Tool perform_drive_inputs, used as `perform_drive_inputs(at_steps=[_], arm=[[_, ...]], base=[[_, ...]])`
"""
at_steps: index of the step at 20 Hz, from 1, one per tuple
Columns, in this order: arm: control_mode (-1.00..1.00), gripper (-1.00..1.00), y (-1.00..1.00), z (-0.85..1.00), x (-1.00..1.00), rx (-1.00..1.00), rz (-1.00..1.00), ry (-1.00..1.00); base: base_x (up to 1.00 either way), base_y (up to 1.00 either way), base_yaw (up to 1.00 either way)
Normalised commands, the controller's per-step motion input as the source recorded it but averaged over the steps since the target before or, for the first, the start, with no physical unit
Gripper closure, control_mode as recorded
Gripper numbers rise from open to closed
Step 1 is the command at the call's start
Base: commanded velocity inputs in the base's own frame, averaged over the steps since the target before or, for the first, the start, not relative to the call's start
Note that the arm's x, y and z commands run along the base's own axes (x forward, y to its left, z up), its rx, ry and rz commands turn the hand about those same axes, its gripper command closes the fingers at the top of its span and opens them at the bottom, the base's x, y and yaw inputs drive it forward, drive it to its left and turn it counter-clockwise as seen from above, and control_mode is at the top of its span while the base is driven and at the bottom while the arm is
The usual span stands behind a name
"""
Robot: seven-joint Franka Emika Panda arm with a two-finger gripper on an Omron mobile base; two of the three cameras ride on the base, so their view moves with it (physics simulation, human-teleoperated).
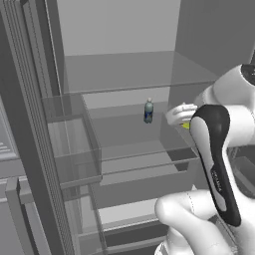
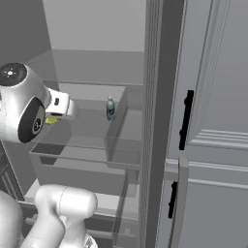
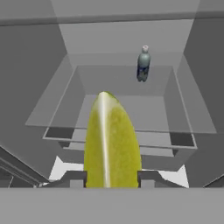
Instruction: Grab a lemon wedge from the fridge and one ice cube from the ice bowl, and put them in the glass of lemonade.
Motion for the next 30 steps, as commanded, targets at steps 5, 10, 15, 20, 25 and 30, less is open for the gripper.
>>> perform_drive_inputs(at_steps=[5, 10, 15, 20, 25, 30], arm=[[-1.00, 1.00, 0.00, -0.23, -0.93, 0.00, 0.00, 0.19], [-1.00, 1.00, -0.07, -0.14, -0.50, 0.01, 0.00, 0.06], [-1.00, 1.00, 0.00, 0.00, 0.00, 0.00, 0.00, 0.00], [1.00, 1.00, 0.00, 0.00, 0.00, 0.00, 0.00, 0.00], [1.00, 1.00, 0.00, 0.00, 0.00, 0.00, 0.00, 0.00], [1.00, 1.00, 0.00, 0.00, 0.00, 0.00, 0.00, 0.00]], base=[[0.00, 0.00, 0.00], [0.00, 0.00, 0.00], [0.00, 0.00, 0.00], [-0.27, 0.00, 0.00], [-1.00, 0.00, -0.05], [-1.00, -0.03, -0.06]])
